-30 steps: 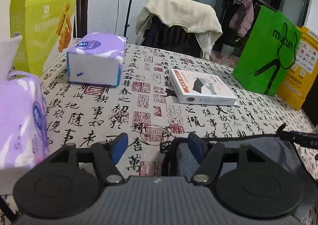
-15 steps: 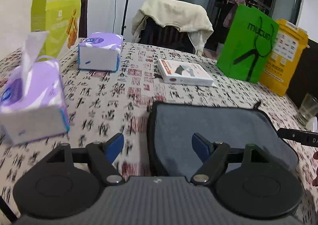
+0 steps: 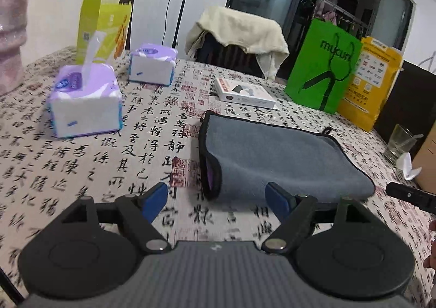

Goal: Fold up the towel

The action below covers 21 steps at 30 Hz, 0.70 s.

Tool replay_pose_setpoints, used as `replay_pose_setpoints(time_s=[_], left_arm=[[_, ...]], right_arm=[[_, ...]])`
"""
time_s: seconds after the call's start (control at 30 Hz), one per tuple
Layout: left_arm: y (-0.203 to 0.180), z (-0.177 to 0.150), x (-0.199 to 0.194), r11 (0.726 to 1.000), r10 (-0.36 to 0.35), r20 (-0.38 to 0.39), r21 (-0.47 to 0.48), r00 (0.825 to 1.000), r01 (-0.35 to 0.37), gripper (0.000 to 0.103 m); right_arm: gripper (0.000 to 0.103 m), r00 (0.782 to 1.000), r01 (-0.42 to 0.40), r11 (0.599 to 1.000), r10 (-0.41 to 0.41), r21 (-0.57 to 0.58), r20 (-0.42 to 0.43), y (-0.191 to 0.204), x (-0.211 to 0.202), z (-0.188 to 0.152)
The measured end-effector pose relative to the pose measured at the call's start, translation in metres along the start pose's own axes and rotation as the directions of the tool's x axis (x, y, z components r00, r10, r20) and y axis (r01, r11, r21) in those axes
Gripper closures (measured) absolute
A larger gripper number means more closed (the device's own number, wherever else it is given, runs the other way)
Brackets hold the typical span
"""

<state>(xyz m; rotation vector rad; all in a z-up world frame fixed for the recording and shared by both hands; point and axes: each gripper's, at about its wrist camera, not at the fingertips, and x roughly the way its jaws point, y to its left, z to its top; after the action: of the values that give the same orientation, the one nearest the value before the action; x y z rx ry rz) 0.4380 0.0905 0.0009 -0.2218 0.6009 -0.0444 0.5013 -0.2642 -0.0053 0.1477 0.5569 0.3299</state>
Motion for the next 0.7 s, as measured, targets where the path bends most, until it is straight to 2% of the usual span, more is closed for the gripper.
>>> replay_pose_setpoints(time_s=[0.2,0.3,0.7], left_arm=[[-0.019,-0.02,-0.048,0.997,0.007,0.063,0.076,0.998,-0.011,0.018],[-0.028,-0.03,-0.067,0.993,0.012,0.085,0.119,0.996,-0.022,0.017],[-0.044,-0.083,-0.136,0.976,0.061,0.152,0.199,0.986,-0.091,0.013]], right_arm=[[0.024,0.999,0.02,0.999,-0.019,-0.036,0.038,0.014,-0.047,-0.019],[0.018,0.998,0.038,0.997,-0.035,-0.062,0.044,0.025,-0.069,-0.031],[0.015,0.998,0.039,0.99,-0.03,-0.137,0.062,0.064,-0.142,-0.078]])
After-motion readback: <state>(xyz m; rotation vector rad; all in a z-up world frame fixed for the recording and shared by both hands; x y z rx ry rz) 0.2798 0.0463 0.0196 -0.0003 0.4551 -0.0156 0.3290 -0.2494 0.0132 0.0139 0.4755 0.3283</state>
